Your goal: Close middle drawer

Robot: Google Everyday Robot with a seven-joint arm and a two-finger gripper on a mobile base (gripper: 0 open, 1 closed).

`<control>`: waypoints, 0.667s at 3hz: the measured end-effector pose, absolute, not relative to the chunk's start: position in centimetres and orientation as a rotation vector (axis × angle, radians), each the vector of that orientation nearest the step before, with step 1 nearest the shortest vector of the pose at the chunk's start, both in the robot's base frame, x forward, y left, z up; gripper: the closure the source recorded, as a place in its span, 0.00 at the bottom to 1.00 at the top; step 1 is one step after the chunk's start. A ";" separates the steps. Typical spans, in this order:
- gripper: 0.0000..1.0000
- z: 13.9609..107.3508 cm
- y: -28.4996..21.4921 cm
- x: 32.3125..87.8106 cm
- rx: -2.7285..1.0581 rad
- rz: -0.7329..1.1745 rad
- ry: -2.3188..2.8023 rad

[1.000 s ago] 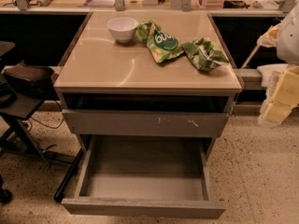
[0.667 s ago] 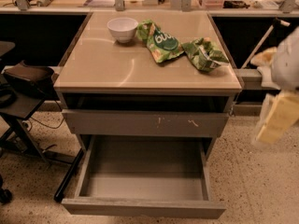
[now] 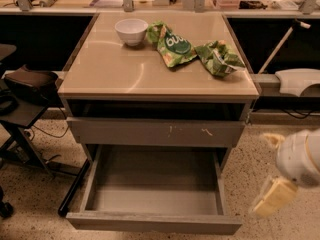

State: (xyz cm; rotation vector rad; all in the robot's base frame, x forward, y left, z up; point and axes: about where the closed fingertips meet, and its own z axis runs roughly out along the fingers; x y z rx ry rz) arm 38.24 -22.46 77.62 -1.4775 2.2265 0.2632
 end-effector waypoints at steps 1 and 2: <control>0.00 68.1 -22.8 36.0 -1.341 0.348 2.276; 0.00 68.3 -22.7 35.9 -1.346 0.350 2.275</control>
Offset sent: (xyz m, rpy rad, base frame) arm -0.0207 -0.0009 -0.0713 0.0689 0.0402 -0.0564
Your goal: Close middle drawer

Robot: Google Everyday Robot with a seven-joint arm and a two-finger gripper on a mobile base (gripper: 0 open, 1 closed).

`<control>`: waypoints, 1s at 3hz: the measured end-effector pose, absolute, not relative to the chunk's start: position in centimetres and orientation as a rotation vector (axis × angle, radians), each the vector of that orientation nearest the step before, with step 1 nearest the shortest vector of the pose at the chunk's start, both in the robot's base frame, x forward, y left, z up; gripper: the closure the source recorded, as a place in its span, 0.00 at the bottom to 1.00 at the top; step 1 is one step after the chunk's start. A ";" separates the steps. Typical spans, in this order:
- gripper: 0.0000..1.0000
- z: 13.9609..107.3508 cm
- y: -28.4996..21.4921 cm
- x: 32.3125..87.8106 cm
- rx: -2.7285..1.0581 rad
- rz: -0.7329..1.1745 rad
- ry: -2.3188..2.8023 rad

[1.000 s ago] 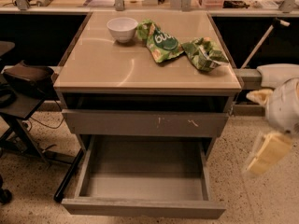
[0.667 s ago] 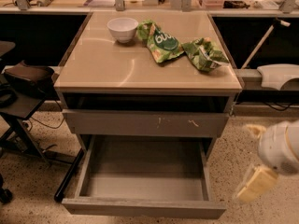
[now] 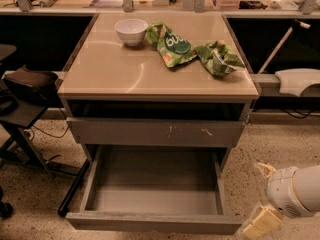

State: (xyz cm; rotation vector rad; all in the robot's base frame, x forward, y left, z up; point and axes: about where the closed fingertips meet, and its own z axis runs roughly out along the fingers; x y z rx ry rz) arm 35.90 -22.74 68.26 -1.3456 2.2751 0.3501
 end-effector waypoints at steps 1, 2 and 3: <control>0.00 67.3 -22.3 34.9 -1.320 0.363 2.225; 0.00 61.9 -20.5 32.9 -1.226 0.439 2.149; 0.00 55.8 -19.2 33.0 -1.113 0.465 2.084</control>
Offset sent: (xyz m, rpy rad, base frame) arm -0.0428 0.0372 -0.1776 0.3515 -0.1565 -0.1143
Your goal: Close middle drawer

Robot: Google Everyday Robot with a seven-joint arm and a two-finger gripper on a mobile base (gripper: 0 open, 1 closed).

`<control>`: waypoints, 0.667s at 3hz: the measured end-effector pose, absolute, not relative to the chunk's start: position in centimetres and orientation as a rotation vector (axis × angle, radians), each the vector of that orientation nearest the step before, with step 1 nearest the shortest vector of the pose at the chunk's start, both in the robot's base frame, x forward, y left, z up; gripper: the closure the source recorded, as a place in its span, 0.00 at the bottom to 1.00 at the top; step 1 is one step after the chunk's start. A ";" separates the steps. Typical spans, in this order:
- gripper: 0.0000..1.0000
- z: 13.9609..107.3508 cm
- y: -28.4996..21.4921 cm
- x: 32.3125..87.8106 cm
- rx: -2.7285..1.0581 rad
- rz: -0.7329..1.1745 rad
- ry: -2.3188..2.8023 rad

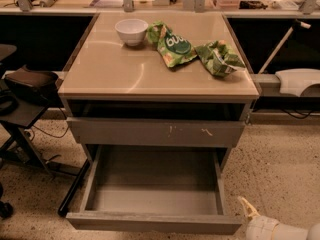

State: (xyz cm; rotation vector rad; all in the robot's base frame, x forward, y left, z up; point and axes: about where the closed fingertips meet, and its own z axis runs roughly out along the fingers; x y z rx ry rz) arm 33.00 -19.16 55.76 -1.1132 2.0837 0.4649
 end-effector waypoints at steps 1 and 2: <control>0.00 50.2 -17.8 33.9 -0.999 0.515 2.065; 0.00 46.4 -17.6 31.9 -0.897 0.579 2.086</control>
Offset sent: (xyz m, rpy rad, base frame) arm -0.0560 0.0029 -0.1365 0.2266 0.0866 -0.2125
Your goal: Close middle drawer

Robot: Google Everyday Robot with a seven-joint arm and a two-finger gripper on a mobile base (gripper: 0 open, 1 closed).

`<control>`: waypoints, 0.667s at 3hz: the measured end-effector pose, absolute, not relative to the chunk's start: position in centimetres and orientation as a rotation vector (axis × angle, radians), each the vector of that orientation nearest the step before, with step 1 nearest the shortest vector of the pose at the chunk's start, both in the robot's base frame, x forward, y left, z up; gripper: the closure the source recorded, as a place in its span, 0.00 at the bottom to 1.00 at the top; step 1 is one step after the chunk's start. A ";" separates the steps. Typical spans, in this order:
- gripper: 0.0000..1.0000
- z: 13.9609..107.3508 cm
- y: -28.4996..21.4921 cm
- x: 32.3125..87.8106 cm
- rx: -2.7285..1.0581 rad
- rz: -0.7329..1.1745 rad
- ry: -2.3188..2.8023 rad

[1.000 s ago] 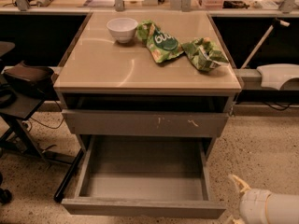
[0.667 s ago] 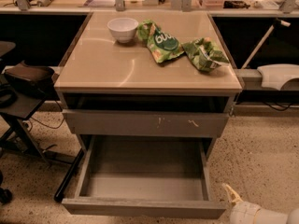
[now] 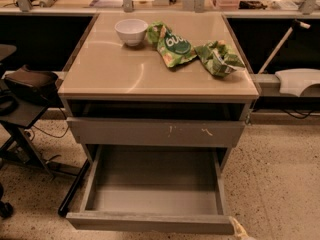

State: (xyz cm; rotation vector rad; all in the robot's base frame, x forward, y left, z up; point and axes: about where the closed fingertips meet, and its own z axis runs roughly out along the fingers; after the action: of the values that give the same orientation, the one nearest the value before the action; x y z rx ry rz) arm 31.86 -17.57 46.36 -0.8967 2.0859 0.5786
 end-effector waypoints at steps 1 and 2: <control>0.00 45.8 -18.8 28.2 -0.822 0.558 2.111; 0.00 46.9 -19.9 25.3 -0.791 0.533 2.121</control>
Offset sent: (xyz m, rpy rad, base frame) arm -0.1009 -0.0401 0.0198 -0.0117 -0.0002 -0.1391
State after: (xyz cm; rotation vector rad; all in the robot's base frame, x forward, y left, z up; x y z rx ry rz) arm 25.33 -19.87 46.86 -0.7908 2.1208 0.5327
